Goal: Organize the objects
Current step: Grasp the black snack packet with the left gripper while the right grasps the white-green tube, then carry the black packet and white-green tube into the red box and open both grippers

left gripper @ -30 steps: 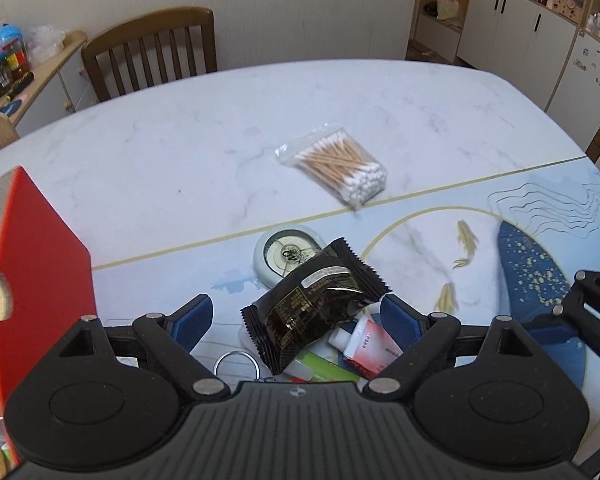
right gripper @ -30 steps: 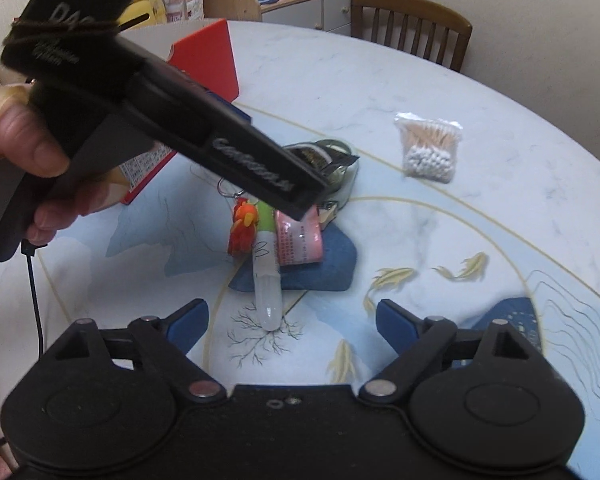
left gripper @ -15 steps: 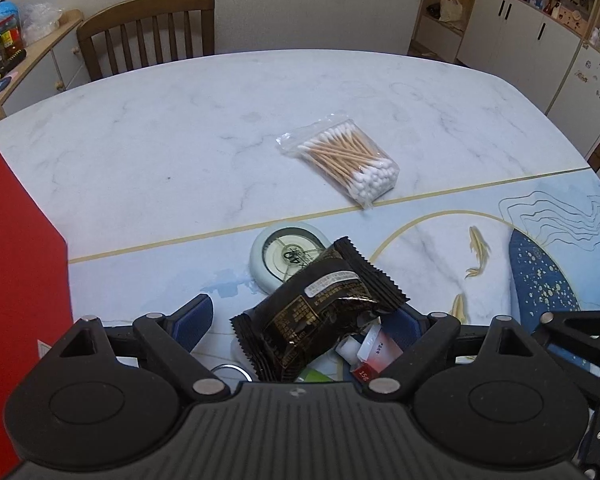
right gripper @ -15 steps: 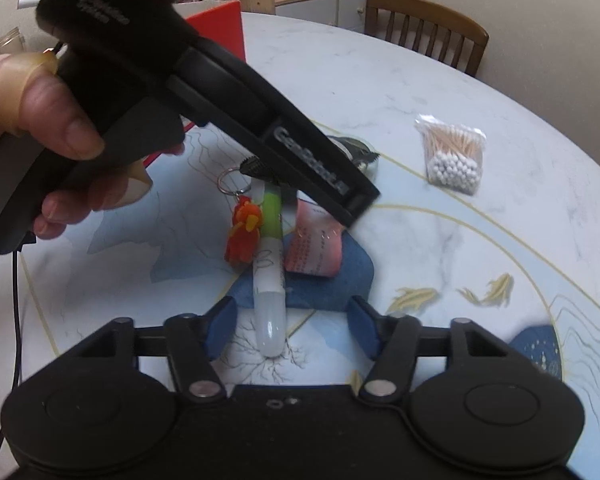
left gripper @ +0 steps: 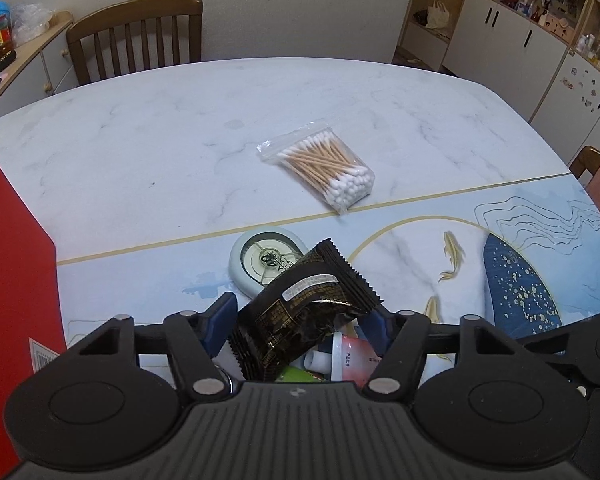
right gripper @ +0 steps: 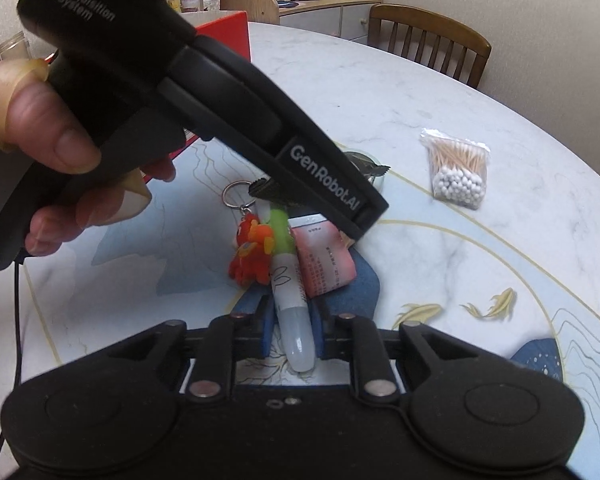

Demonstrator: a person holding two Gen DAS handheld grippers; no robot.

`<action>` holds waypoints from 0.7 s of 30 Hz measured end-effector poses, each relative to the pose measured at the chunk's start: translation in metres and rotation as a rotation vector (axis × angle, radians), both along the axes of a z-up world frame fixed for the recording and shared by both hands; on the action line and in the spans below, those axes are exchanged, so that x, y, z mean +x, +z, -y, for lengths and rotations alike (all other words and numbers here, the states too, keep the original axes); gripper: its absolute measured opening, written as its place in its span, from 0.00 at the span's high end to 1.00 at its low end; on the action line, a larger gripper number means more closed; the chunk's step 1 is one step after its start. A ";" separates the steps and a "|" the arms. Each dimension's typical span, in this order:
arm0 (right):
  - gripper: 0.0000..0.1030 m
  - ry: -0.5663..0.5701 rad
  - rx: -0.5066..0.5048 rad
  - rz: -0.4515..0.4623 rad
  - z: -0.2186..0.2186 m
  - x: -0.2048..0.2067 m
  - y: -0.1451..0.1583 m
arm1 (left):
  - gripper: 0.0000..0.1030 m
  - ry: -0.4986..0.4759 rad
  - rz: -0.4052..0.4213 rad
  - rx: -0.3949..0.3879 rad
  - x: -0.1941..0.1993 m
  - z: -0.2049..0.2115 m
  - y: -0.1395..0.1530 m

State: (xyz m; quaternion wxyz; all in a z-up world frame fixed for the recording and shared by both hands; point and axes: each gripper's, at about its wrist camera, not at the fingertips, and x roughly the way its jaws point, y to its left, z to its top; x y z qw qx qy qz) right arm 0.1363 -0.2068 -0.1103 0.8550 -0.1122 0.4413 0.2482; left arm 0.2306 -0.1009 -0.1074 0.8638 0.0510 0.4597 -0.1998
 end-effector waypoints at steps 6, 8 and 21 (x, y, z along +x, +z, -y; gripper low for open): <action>0.84 -0.043 0.041 -0.031 0.009 0.004 0.002 | 0.51 0.007 0.012 -0.007 -0.003 -0.003 0.009; 0.84 -0.060 0.060 -0.046 0.014 0.004 0.004 | 0.56 0.018 0.008 -0.031 -0.004 -0.007 0.013; 0.85 -0.147 0.145 -0.081 0.038 -0.036 0.027 | 0.74 0.082 -0.024 -0.119 -0.025 -0.034 0.030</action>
